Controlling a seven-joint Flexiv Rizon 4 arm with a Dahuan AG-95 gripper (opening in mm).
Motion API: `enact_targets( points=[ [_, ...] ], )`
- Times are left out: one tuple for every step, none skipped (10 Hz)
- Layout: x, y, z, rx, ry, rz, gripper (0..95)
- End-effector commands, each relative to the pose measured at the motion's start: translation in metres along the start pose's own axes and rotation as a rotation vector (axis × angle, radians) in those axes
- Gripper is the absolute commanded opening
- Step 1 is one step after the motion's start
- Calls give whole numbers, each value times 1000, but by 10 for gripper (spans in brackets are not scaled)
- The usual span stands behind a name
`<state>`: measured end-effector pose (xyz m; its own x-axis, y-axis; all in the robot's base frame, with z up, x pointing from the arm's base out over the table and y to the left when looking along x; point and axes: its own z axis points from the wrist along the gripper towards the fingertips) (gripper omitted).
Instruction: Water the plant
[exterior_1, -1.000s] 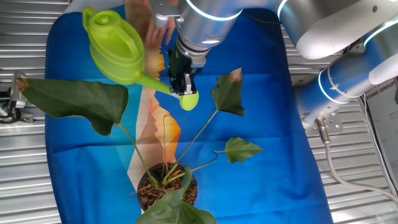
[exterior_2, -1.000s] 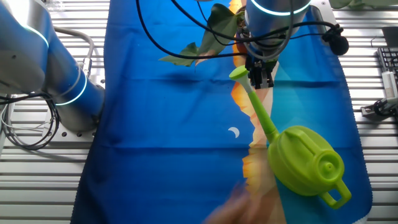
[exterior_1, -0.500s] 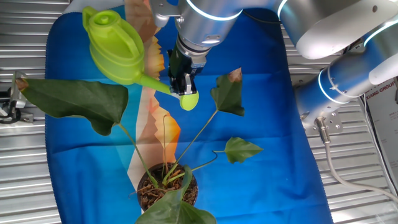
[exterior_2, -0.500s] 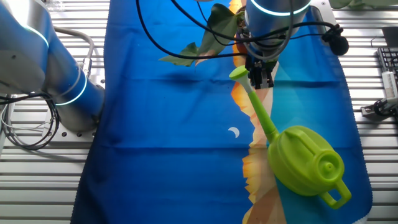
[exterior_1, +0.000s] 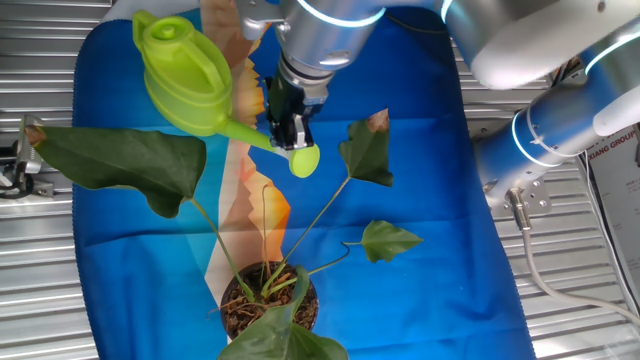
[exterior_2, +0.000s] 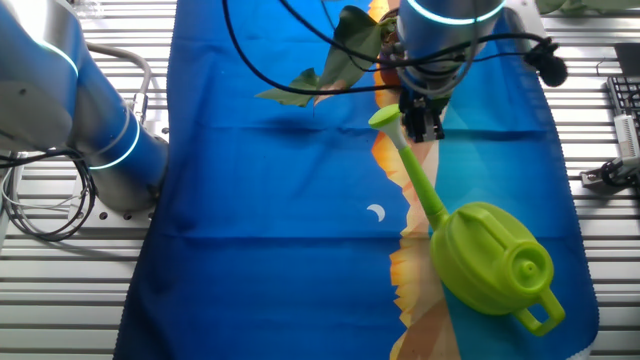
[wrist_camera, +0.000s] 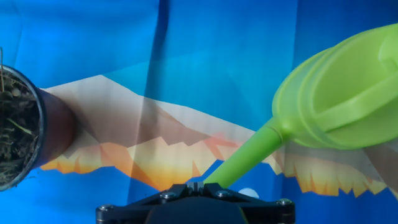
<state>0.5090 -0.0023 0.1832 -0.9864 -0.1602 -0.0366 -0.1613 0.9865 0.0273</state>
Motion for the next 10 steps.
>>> enact_targets(
  points=[
    [1,-5,-6,-8,2,-12,0],
    [1,-8,-9,-13,6,-17,0],
    [2,-11,-14,-28,10,-20,0],
    [3,-11,-16,-29,9,-20,0],
    [2,-9,-19,-29,9,-15,0],
    [2,-9,-21,-33,8,-12,0],
    [0,-9,-23,-32,11,-20,0],
    [0,-10,-25,-27,16,-38,0],
    [0,-11,-26,-26,18,-43,0],
    [-1,-11,-27,-24,21,-53,0]
  ],
)
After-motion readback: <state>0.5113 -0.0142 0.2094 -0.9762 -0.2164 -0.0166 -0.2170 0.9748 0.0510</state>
